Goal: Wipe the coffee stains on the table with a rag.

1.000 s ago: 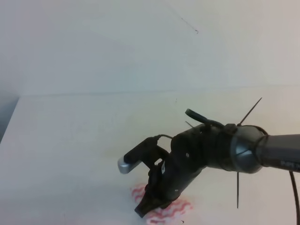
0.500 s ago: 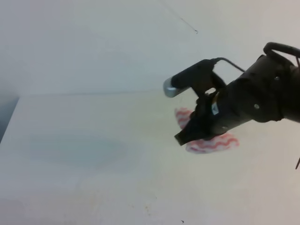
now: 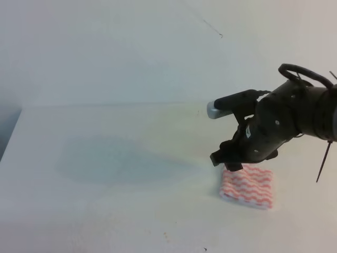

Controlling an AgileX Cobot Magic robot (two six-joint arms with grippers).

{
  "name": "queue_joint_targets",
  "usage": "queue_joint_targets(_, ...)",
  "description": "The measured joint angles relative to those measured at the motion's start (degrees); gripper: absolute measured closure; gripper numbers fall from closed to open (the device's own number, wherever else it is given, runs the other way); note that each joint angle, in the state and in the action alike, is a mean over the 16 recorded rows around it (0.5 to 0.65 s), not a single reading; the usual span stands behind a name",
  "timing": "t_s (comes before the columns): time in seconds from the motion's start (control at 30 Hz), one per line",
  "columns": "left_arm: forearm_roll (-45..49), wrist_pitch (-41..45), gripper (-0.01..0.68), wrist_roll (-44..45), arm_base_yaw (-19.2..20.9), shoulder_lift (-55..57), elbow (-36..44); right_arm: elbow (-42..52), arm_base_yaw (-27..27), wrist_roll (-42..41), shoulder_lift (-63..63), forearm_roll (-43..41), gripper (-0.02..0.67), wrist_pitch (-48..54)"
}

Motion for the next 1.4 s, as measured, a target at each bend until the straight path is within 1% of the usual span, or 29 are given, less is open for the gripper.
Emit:
queue_joint_targets(0.1, 0.0, 0.0, 0.673, 0.0, 0.0, 0.0, 0.0, 0.02, -0.13, 0.01, -2.06, -0.75, 0.294, 0.02)
queue_joint_targets(0.17, 0.0, -0.06, 0.673, 0.0, 0.0, 0.0, 0.0, 0.03, -0.12, -0.22, -4.58, -1.67, 0.314, 0.08)
queue_joint_targets(0.33, 0.0, -0.18, 0.673, 0.0, 0.0, 0.1, 0.0, 0.03, -0.1, -0.77, -14.18, -5.51, 0.429, -0.1)
queue_joint_targets(0.53, 0.0, -0.48, 0.673, 0.01, 0.0, 0.1, 0.0, 0.47, -0.1, -0.72, -28.84, -12.47, 0.577, 0.14)
queue_joint_targets(0.63, 0.0, -0.48, 0.673, 0.01, 0.0, 0.1, 0.0, 1.82, -0.1, 0.81, -36.6, -16.92, 0.623, 0.11)
queue_joint_targets(0.73, 0.0, -0.48, 0.673, 0.01, 0.0, 0.1, 0.0, 4.71, -0.1, 4.03, -44.58, -21.89, 0.64, -0.03)
queue_joint_targets(0.87, 0.0, -0.6, 0.673, 0.02, 0.0, 0.0, 0.16, 11.43, -0.1, 9.21, -55.34, -27.71, 0.646, -0.22)
queue_joint_targets(1.03, 0.0, -0.48, 0.673, 0.01, 0.0, 0.1, 0.0, 24.6, -0.1, 16.46, -69.48, -32.96, 0.648, -0.43)
queue_joint_targets(1.23, 0.0, -0.54, 0.673, 0.01, 0.0, 0.1, 0.0, 42.44, -0.1, 24.14, -85.06, -36.17, 0.649, -1.98)
queue_joint_targets(1.4, 0.0, -0.3, 0.673, 0.01, 0.0, 0.1, 0.0, 53.56, -0.1, 27.66, -93.93, -38.54, 0.649, -5.52)
